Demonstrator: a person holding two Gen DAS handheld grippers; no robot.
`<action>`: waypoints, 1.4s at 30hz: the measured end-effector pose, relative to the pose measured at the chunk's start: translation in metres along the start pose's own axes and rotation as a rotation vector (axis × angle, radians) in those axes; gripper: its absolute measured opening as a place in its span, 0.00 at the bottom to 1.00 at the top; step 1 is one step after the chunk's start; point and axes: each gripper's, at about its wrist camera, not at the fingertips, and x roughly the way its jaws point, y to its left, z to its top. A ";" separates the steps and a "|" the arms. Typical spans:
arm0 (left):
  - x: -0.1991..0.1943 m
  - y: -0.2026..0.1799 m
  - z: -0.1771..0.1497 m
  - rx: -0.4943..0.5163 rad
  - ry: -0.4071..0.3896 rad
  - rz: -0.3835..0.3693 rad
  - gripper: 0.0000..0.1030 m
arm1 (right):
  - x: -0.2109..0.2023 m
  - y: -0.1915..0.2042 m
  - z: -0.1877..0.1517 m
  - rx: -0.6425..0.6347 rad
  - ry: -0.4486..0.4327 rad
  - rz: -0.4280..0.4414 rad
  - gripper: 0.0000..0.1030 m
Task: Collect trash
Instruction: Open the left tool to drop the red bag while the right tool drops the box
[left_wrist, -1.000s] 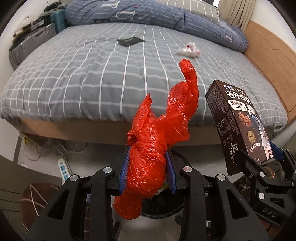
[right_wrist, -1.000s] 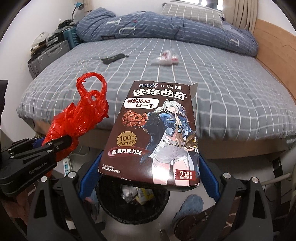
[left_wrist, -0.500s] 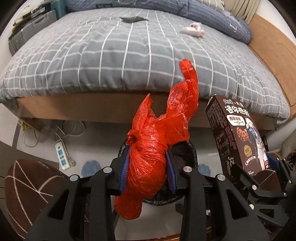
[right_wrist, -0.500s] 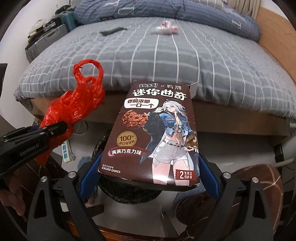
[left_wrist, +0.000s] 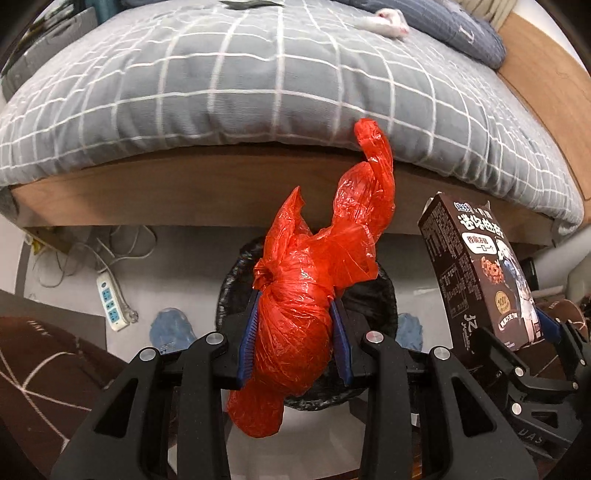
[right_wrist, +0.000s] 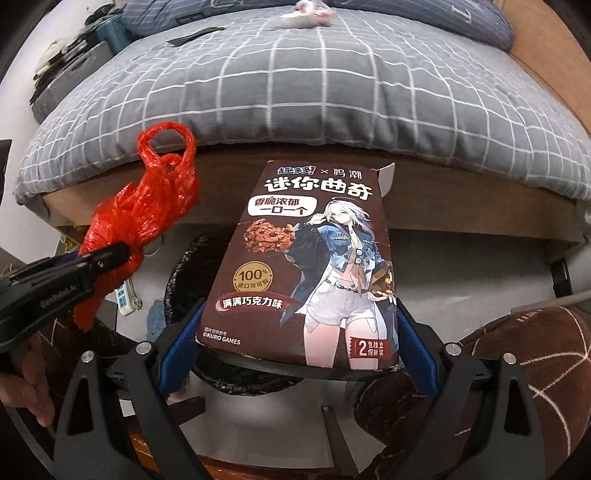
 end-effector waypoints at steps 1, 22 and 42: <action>0.002 -0.004 0.000 0.008 0.003 -0.003 0.33 | 0.000 -0.002 -0.001 0.002 -0.001 -0.004 0.87; 0.023 0.009 0.000 0.017 -0.034 0.069 0.91 | 0.014 0.007 0.006 -0.017 0.018 0.021 0.87; 0.011 0.079 -0.012 -0.108 -0.031 0.143 0.94 | 0.047 0.086 0.021 -0.159 0.074 0.093 0.87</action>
